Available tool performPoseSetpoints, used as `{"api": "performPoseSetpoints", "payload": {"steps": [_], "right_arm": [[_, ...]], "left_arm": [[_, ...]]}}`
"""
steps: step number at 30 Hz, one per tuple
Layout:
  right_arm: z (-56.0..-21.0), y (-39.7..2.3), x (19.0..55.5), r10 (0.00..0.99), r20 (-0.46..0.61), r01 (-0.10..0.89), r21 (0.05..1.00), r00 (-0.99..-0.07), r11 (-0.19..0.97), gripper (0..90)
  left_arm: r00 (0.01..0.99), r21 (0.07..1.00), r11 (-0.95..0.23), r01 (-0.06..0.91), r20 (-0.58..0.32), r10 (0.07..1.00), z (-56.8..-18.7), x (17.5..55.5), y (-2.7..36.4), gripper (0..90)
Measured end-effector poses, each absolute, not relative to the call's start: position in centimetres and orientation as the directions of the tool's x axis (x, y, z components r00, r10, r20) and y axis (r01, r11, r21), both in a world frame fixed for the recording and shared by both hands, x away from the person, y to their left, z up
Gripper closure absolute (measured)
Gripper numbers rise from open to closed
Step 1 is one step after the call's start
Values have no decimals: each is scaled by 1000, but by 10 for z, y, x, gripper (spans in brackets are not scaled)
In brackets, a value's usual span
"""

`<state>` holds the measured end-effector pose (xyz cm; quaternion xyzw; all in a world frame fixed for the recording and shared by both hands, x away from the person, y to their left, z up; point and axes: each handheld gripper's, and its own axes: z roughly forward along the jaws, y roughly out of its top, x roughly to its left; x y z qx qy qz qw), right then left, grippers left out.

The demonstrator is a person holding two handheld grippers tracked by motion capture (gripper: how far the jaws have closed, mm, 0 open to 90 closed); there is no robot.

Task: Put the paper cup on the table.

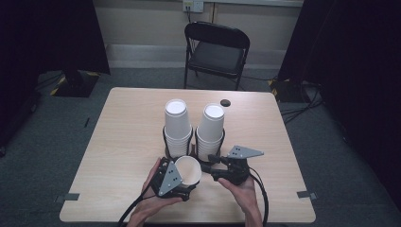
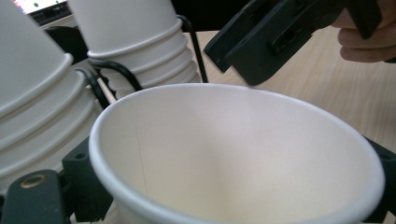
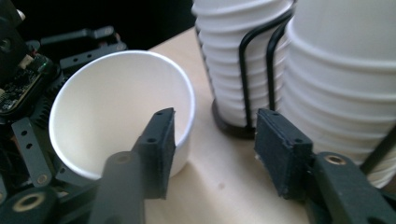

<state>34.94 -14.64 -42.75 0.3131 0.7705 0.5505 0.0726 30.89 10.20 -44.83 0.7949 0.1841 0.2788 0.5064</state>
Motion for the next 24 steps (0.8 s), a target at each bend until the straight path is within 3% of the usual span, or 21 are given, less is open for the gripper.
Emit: {"api": "performPoseSetpoints", "payload": {"steps": [8,9,14,21,24], "right_arm": [[-435,-160,342,641,190,335,936,-744,112,433],[-437,-164,340,637,237,361,930,-734,70,422],[-442,-172,338,672,219,338,940,-708,49,408],[-455,-187,331,755,230,301,953,-614,-45,269],[-459,-190,328,758,243,302,951,-605,-63,261]], "left_arm": [[748,952,-296,73,144,648,-447,315,124,104],[736,952,-296,79,144,661,-447,316,127,104],[689,955,-278,102,134,713,-447,323,141,105],[653,970,-208,124,78,754,-439,334,165,104],[657,972,-190,137,55,752,-439,338,172,103]]}}
